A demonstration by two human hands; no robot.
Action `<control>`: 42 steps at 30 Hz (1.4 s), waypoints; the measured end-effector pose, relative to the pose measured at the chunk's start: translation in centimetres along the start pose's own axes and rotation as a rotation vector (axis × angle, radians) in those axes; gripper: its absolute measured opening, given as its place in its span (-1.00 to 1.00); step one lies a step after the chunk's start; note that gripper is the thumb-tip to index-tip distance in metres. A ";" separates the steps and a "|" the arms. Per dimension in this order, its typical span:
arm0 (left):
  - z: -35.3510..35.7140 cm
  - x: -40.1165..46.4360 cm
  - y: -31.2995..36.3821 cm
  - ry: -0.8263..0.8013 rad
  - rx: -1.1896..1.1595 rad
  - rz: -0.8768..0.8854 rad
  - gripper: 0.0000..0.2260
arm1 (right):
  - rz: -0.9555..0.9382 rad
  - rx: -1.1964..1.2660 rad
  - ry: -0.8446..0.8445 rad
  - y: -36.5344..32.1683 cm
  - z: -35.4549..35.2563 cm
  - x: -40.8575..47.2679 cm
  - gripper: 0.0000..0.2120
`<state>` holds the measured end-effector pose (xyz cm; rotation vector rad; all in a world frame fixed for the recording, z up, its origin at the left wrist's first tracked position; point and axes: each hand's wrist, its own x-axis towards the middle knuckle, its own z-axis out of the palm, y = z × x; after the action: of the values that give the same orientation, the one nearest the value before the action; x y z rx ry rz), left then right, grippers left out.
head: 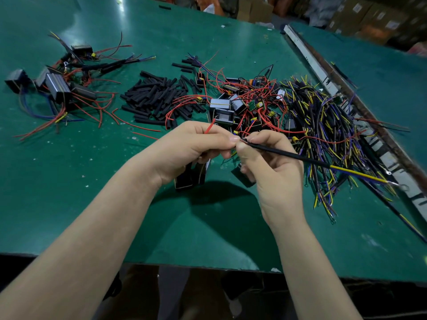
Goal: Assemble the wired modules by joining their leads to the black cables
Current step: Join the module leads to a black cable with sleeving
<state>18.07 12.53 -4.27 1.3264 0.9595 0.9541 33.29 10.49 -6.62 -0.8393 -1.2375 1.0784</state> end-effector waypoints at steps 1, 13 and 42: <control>0.0 0.0 -0.1 0.009 0.011 0.008 -0.90 | 0.024 -0.003 0.016 0.0 0.0 0.0 -0.80; 1.5 0.2 -1.4 0.005 0.359 0.185 -0.88 | 0.202 0.051 0.200 -0.3 -0.5 0.6 -0.86; 0.7 0.2 -1.0 0.239 0.062 0.046 -0.83 | -0.468 -0.659 0.119 0.5 -1.4 -0.3 -0.76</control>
<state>18.82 12.48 -5.24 1.3099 1.1525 1.1449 34.56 10.46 -7.39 -1.0110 -1.6104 0.2289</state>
